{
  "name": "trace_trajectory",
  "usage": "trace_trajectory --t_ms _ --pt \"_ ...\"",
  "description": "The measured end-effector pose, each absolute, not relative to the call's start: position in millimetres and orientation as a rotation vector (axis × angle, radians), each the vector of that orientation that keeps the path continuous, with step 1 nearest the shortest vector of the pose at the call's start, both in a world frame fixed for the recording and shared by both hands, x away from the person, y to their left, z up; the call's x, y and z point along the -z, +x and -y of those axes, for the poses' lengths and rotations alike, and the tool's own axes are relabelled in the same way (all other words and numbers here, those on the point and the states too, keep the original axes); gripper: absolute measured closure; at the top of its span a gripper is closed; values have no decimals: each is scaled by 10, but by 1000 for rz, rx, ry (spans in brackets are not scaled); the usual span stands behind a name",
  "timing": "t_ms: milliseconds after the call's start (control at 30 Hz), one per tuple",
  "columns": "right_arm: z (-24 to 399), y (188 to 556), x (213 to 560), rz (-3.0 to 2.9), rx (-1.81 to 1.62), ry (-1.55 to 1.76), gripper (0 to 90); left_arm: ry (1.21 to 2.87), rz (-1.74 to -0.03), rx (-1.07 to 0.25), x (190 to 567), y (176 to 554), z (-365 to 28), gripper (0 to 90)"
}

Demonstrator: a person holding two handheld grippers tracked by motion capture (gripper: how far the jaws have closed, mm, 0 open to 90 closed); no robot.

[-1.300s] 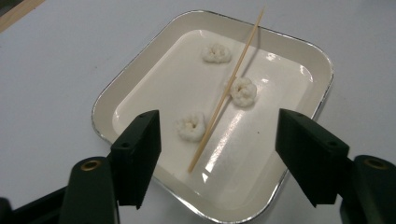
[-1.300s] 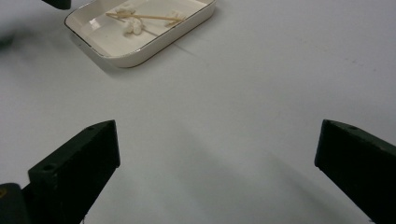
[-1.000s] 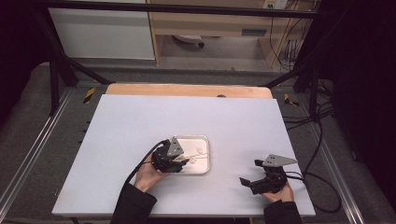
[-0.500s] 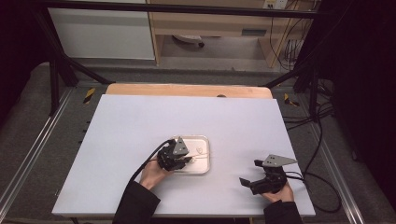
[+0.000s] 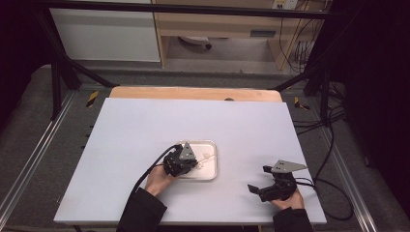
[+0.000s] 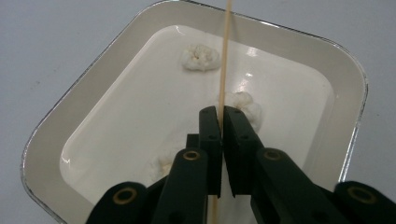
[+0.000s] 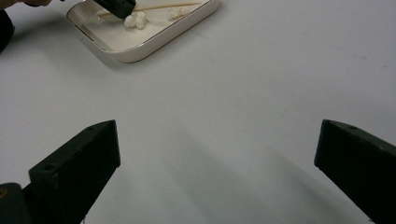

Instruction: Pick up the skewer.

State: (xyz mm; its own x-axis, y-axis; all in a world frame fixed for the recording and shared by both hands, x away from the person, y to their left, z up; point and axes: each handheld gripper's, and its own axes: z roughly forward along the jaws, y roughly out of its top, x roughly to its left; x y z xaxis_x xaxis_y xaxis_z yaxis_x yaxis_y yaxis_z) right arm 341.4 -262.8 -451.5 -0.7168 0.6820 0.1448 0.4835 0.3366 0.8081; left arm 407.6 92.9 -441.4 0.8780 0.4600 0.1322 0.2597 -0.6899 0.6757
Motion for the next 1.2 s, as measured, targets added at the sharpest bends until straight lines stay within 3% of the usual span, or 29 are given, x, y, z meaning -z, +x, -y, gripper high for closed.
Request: trace_trajectory --t_ms 633,1200 --pt "2604 3410 4484 -2379 -1298 1033 12 2243 -578 -341 4246 3946 -1077 878" --pt "2282 3439 4289 -2409 -1175 834 17 2242 -566 -301 4180 3753 -1010 877"
